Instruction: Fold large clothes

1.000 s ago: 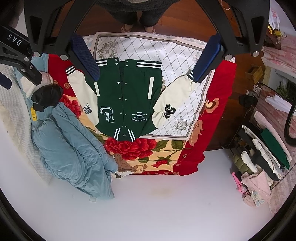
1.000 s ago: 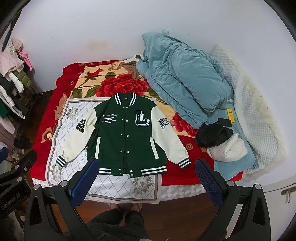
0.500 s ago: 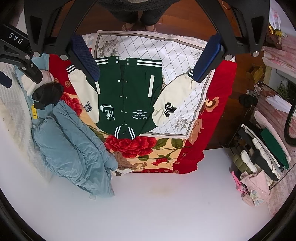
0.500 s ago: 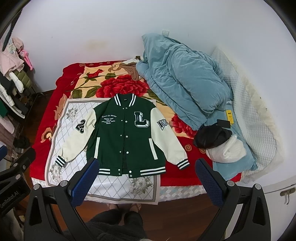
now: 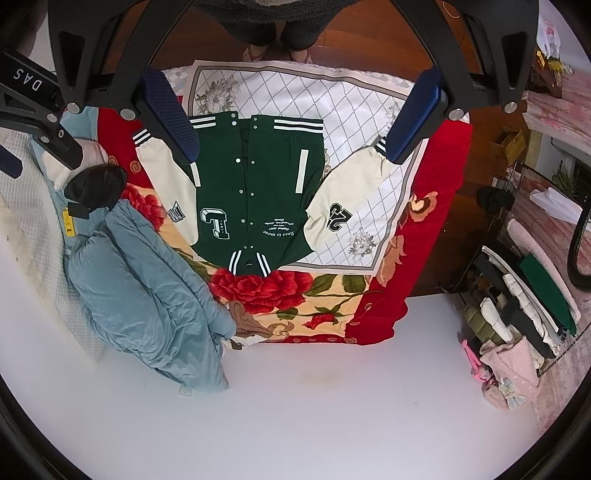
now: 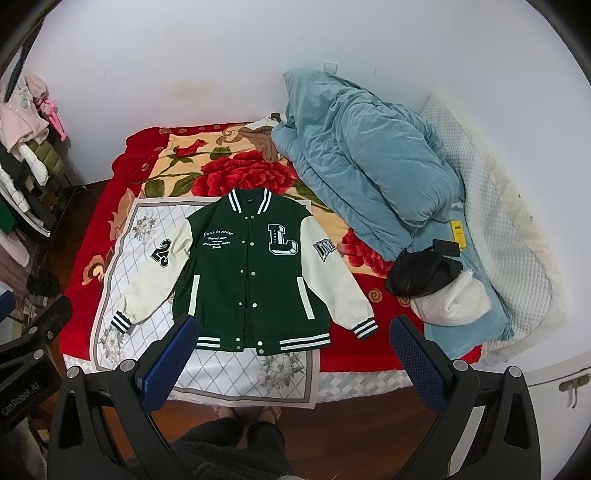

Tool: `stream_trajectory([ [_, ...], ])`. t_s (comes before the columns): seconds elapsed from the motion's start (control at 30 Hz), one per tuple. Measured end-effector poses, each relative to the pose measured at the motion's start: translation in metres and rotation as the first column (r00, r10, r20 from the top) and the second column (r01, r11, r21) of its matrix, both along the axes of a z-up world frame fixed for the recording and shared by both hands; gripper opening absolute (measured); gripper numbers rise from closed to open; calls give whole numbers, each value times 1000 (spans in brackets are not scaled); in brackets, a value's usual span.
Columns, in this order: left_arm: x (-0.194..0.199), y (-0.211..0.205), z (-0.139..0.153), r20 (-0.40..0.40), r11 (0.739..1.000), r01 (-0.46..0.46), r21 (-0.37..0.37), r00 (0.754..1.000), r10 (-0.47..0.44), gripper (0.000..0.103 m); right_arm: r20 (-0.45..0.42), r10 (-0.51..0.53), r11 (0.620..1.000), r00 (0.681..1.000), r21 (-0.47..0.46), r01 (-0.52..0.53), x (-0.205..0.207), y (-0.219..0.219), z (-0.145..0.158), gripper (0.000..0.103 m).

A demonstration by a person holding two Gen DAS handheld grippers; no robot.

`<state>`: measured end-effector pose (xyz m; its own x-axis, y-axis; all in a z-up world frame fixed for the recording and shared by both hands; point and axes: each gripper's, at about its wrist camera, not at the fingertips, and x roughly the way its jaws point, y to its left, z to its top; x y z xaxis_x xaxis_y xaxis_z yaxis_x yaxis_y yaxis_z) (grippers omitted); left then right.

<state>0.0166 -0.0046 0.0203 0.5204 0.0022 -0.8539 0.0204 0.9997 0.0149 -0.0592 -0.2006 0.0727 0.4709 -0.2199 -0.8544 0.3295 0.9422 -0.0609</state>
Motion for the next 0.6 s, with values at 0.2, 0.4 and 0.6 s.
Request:
stream_trajectory([
  [0.2, -1, -1, -1, 2, 1000, -4, 1, 1000, 4, 103, -3, 4, 1000, 1000, 0, -4, 0, 0, 0, 103],
  [0.4, -3, -1, -1, 4, 1000, -2, 0, 1000, 2, 103, 0, 2, 1000, 1000, -1, -2, -1, 0, 3, 103],
  [0.6, -3, -2, -1, 6, 1000, 0, 3, 1000, 0, 103, -1, -3, 1000, 1000, -1, 3, 0, -1, 3, 103],
])
